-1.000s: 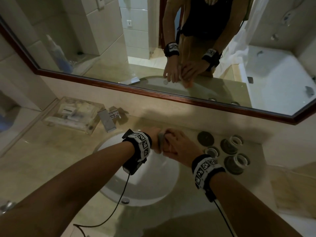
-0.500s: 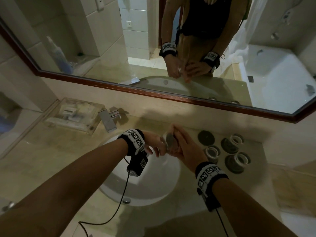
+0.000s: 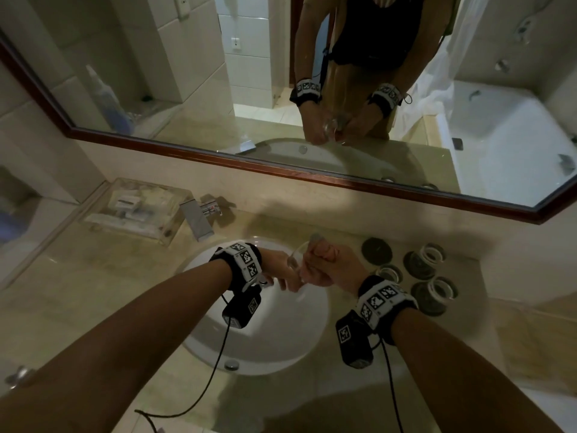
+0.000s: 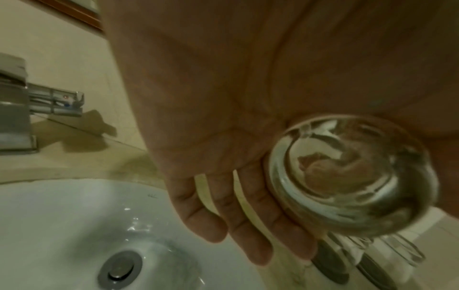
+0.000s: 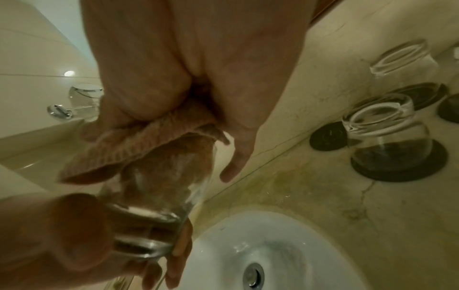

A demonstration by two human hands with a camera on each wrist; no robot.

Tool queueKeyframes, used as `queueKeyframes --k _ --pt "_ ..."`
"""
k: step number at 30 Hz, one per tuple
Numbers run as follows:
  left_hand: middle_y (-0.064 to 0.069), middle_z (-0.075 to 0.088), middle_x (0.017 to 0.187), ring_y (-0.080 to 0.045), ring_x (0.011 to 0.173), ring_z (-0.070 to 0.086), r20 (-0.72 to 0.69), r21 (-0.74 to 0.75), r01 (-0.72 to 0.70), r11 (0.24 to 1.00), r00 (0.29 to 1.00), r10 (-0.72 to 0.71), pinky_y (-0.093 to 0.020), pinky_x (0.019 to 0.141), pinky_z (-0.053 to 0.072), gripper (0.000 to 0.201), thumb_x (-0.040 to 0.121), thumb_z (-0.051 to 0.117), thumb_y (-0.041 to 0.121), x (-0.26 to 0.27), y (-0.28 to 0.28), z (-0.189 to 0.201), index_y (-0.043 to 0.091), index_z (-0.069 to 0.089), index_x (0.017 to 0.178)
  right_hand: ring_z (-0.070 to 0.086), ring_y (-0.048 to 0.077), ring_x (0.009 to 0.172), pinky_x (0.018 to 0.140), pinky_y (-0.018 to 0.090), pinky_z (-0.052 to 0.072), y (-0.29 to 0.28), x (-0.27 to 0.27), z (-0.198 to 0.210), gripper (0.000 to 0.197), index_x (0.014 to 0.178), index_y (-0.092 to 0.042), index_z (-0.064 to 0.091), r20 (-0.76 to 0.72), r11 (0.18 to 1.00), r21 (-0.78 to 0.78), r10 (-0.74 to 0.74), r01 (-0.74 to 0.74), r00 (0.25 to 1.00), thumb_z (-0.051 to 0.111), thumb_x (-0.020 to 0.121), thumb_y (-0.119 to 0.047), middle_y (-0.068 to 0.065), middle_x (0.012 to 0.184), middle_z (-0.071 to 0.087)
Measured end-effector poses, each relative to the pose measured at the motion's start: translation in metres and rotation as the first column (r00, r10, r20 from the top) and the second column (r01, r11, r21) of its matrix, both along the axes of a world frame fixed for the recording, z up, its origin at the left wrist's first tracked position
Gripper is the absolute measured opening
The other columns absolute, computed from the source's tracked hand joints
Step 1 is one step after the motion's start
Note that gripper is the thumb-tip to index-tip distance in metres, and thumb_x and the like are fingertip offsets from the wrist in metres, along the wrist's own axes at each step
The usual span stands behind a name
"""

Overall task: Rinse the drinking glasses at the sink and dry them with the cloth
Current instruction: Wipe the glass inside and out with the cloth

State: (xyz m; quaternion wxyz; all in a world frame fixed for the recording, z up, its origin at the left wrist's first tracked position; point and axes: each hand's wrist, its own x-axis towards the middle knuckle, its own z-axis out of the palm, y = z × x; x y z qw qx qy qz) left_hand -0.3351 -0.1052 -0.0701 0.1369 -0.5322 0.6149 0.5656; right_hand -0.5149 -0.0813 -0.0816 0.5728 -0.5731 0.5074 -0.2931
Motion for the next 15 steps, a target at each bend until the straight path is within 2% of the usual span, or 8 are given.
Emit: queueKeyframes --k 3,5,7,9,10,12,14,15 --pt "0.008 0.063 0.068 -0.003 0.051 0.051 0.004 -0.01 -0.063 0.998 0.998 0.063 -0.021 0.055 0.038 0.01 0.079 0.066 0.018 -0.008 0.004 -0.001 0.022 0.064 0.069 0.06 0.018 0.066 0.067 0.033 0.051 -0.004 0.006 -0.002 0.023 0.07 -0.014 0.062 -0.057 0.995 -0.068 -0.084 0.08 0.995 0.065 0.091 -0.024 0.01 0.073 0.066" --pt "0.006 0.063 0.07 -0.005 0.054 0.052 0.027 -0.048 -0.097 0.994 0.995 0.098 -0.021 0.055 0.04 0.009 0.078 0.068 0.021 -0.013 0.003 -0.002 0.022 0.066 0.069 0.057 0.018 0.065 0.065 0.034 0.049 -0.007 0.01 -0.004 0.025 0.073 -0.01 0.062 -0.095 0.981 -0.094 -0.178 0.169 0.979 0.064 0.091 -0.026 0.011 0.072 0.064" --pt "0.005 0.062 0.07 -0.008 0.059 0.054 0.111 -0.135 -0.057 0.989 0.991 0.073 -0.021 0.057 0.044 0.009 0.074 0.072 0.029 -0.019 0.004 -0.002 0.022 0.067 0.074 0.059 0.021 0.066 0.066 0.037 0.052 -0.009 0.012 -0.004 0.031 0.077 -0.004 0.064 -0.133 0.973 -0.091 -0.224 0.213 0.965 0.063 0.091 -0.031 0.018 0.076 0.066" --pt "0.0 0.063 0.075 -0.015 0.066 0.059 0.26 -0.28 0.045 0.959 0.965 0.03 -0.023 0.061 0.049 0.027 0.069 0.075 0.037 -0.024 0.007 -0.002 0.019 0.069 0.088 0.058 0.022 0.066 0.061 0.029 0.051 -0.01 0.012 -0.004 0.036 0.079 -0.002 0.065 -0.185 0.974 -0.051 -0.228 0.222 0.956 0.061 0.092 -0.034 0.017 0.075 0.066" --pt "-0.001 0.065 0.083 -0.019 0.076 0.063 0.354 -0.371 0.124 0.92 0.935 0.016 -0.027 0.069 0.052 0.038 0.067 0.075 0.043 -0.026 0.009 -0.002 0.019 0.067 0.095 0.057 0.022 0.065 0.052 0.021 0.048 -0.011 0.011 -0.003 0.034 0.079 -0.003 0.064 -0.189 0.97 -0.012 -0.242 0.245 0.952 0.06 0.093 -0.033 0.012 0.071 0.064" --pt "-0.001 0.065 0.098 -0.022 0.094 0.062 0.519 -0.535 0.351 0.768 0.855 -0.03 -0.037 0.089 0.046 0.048 0.065 0.073 0.052 -0.028 0.011 -0.004 0.02 0.062 0.1 0.055 0.02 0.064 0.043 0.014 0.041 -0.013 0.009 -0.004 0.027 0.08 -0.009 0.061 -0.191 0.951 0.088 -0.277 0.297 0.942 0.056 0.096 -0.03 0.008 0.073 0.061" --pt "-0.003 0.06 0.106 -0.024 0.103 0.056 0.627 -0.613 0.534 0.582 0.777 -0.052 -0.039 0.093 0.039 0.051 0.069 0.071 0.052 -0.03 0.013 -0.009 0.018 0.058 0.104 0.054 0.021 0.08 0.056 0.018 0.042 -0.021 0.005 -0.006 0.023 0.084 -0.02 0.058 -0.249 0.957 0.151 -0.208 0.25 0.946 0.046 0.101 -0.031 0.012 0.096 0.063" --pt "-0.005 0.057 0.11 -0.025 0.106 0.053 0.656 -0.63 0.586 0.509 0.753 -0.056 -0.038 0.093 0.038 0.052 0.072 0.069 0.049 -0.031 0.014 -0.012 0.016 0.056 0.11 0.052 0.021 0.089 0.064 0.023 0.041 -0.022 0.003 -0.002 0.023 0.094 -0.02 0.059 -0.275 0.957 0.19 -0.16 0.217 0.948 0.041 0.102 -0.032 0.013 0.109 0.06"
